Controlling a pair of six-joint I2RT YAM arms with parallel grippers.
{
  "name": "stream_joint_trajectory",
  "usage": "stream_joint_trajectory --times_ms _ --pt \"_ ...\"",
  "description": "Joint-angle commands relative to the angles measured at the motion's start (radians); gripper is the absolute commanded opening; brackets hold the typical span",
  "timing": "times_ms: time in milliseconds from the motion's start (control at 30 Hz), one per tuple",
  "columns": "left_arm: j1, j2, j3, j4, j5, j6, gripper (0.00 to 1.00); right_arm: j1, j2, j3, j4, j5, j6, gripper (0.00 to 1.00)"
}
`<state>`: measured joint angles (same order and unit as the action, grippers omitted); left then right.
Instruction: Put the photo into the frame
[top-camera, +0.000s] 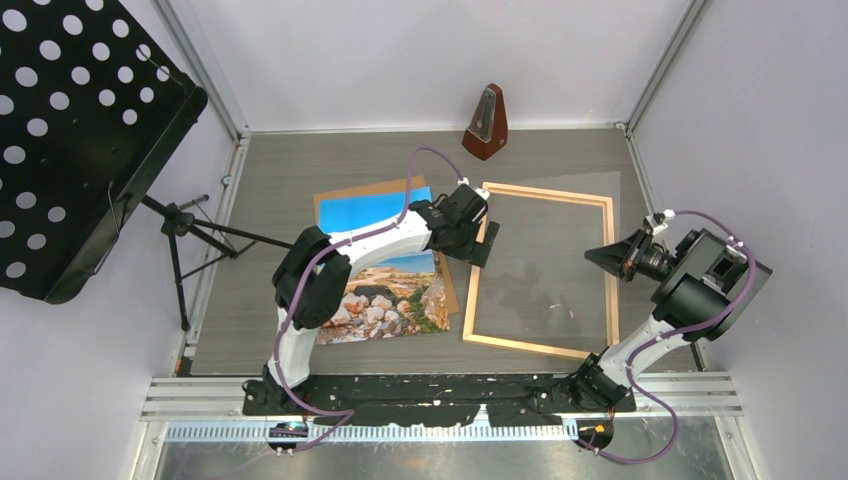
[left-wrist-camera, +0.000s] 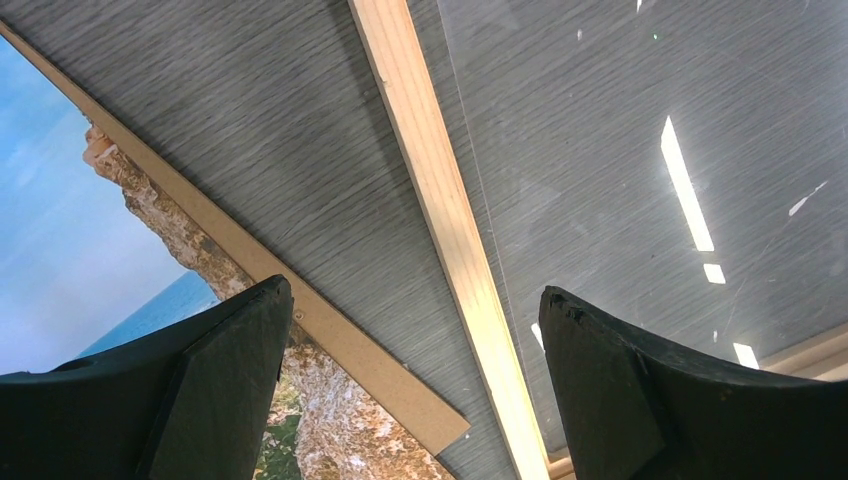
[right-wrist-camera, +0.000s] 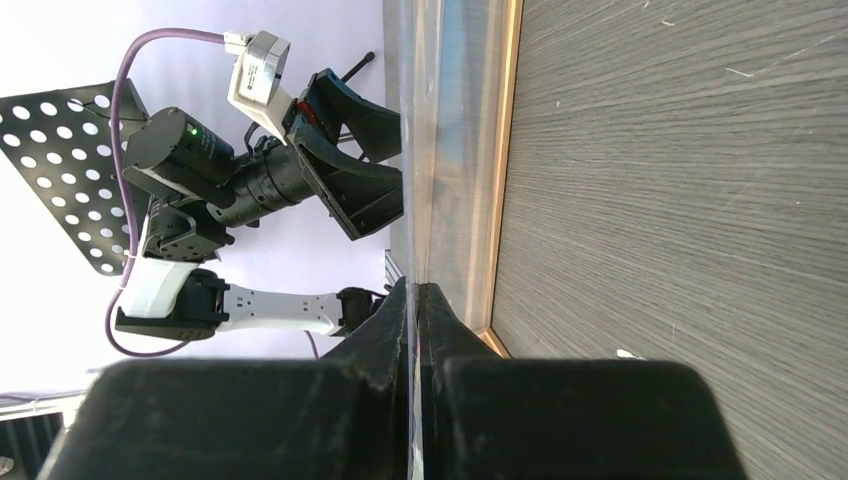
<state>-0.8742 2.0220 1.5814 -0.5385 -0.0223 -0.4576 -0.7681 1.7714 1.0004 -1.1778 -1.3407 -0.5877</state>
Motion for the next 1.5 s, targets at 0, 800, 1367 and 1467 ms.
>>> stream_joint_trajectory --times_ms 0,800,1367,1467 --pt "-0.009 -0.048 -0.004 0.042 -0.023 0.026 0.94 -0.008 -0.029 0.011 -0.013 -0.043 0.015 0.06" --pt "-0.015 -0.036 0.002 0.042 -0.039 0.045 0.94 0.014 0.048 0.037 -0.13 -0.073 -0.129 0.06" --pt "-0.016 -0.029 0.003 0.045 -0.047 0.053 0.94 0.042 0.131 0.09 -0.324 -0.1 -0.352 0.06" --pt "-0.016 -0.028 0.003 0.046 -0.048 0.053 0.94 0.047 0.151 0.104 -0.373 -0.104 -0.41 0.06"
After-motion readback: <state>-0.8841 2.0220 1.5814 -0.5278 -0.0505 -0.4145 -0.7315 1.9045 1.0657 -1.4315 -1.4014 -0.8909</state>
